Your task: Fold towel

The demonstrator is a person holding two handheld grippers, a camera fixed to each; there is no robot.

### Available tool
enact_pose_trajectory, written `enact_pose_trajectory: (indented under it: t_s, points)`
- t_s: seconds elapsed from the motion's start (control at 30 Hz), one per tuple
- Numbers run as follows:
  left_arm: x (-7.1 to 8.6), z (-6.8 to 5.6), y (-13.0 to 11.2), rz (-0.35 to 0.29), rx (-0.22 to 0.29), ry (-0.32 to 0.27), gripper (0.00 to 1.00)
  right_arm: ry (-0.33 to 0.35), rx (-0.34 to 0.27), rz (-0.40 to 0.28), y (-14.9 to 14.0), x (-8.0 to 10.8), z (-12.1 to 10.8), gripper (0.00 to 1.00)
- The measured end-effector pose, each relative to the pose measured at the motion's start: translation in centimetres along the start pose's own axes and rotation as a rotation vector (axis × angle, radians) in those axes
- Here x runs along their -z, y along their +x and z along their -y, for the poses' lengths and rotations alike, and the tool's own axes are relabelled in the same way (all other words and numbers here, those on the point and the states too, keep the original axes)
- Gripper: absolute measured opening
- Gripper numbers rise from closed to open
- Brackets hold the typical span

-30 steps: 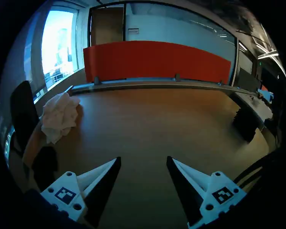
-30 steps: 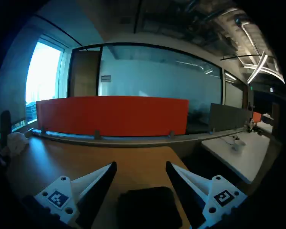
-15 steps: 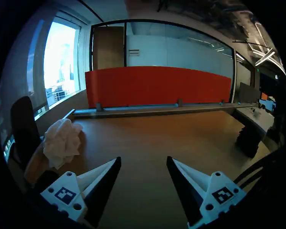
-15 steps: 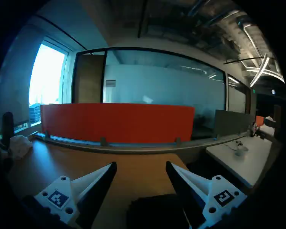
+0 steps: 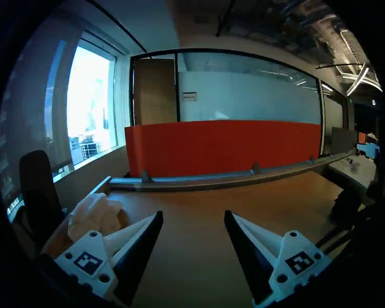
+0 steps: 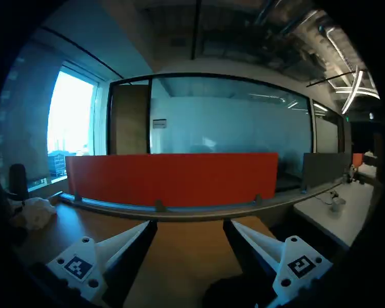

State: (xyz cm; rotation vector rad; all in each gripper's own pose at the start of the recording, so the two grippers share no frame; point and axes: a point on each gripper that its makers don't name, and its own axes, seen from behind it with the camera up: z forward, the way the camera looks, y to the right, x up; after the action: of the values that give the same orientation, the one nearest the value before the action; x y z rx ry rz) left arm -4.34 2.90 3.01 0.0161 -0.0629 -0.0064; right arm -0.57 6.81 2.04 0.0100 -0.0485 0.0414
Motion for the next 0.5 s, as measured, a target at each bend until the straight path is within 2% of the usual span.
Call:
enact_pose_trajectory:
  t_s: [0.17,0.37,0.5]
  points:
    - [-0.5,0.8,2.0,-0.041,-0.004,0.009,0.88,0.025,-0.012,-0.007,0.9,-0.5,2.9,1.00]
    - [-0.8,1.4,2.7,-0.058,-0.012,0.018,0.88,0.047,-0.010,-0.010,0.6,-0.9,5.9,1.00]
    - [-0.9,1.9,2.8,-0.065,-0.016,0.024,0.88,0.042,-0.002,-0.013,0.9,-1.1,6.9,0.99]
